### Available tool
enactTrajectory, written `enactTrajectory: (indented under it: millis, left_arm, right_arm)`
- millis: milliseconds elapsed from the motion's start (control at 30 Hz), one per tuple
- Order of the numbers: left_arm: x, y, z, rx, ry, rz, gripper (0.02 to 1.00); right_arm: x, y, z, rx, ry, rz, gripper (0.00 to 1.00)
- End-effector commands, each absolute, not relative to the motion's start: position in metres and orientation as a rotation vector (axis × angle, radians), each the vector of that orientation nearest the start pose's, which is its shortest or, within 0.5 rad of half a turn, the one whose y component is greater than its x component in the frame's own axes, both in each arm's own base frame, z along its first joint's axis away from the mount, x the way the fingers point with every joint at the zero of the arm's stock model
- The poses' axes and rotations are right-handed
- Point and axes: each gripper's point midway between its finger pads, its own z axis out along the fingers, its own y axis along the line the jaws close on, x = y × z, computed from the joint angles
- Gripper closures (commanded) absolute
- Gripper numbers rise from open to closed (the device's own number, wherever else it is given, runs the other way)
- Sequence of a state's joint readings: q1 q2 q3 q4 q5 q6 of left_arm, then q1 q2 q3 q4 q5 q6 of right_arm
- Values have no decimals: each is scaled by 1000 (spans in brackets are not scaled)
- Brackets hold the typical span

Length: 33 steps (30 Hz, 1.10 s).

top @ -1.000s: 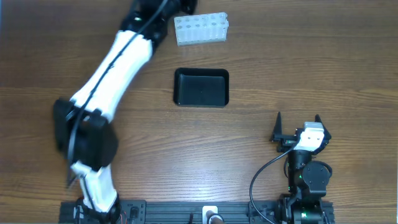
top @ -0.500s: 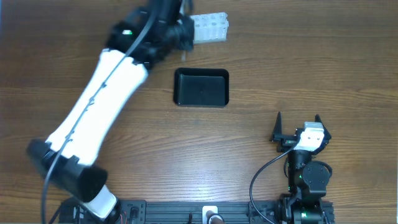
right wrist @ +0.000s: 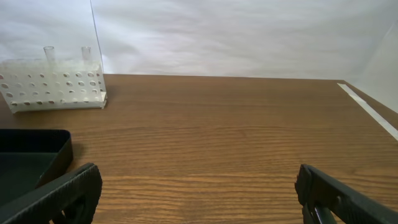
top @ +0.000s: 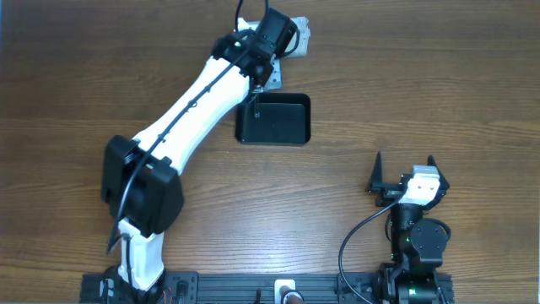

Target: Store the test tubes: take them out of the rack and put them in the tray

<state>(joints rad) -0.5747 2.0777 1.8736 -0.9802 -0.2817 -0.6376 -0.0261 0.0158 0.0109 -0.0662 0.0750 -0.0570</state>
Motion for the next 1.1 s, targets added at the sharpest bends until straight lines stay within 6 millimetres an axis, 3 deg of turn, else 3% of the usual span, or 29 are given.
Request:
enactTrajectory:
  millis: [33, 233, 667, 967, 1100]
  left_arm:
    - [444, -224, 98, -198, 2692, 70, 952]
    - [445, -228, 74, -191, 2727, 78, 956]
    - [441, -229, 46, -168, 2785, 108, 947]
    - [429, -234, 40, -150, 2841, 87, 939]
    - [429, -234, 41, -150, 2841, 87, 890]
  right_arm:
    - [245, -22, 158, 39, 1640, -139, 9]
    - [245, -22, 158, 39, 1640, -139, 9]
    - [245, -22, 158, 39, 1640, -140, 7]
    - [245, -22, 158, 39, 1640, -139, 9]
    - [245, -22, 158, 39, 1640, -140, 7]
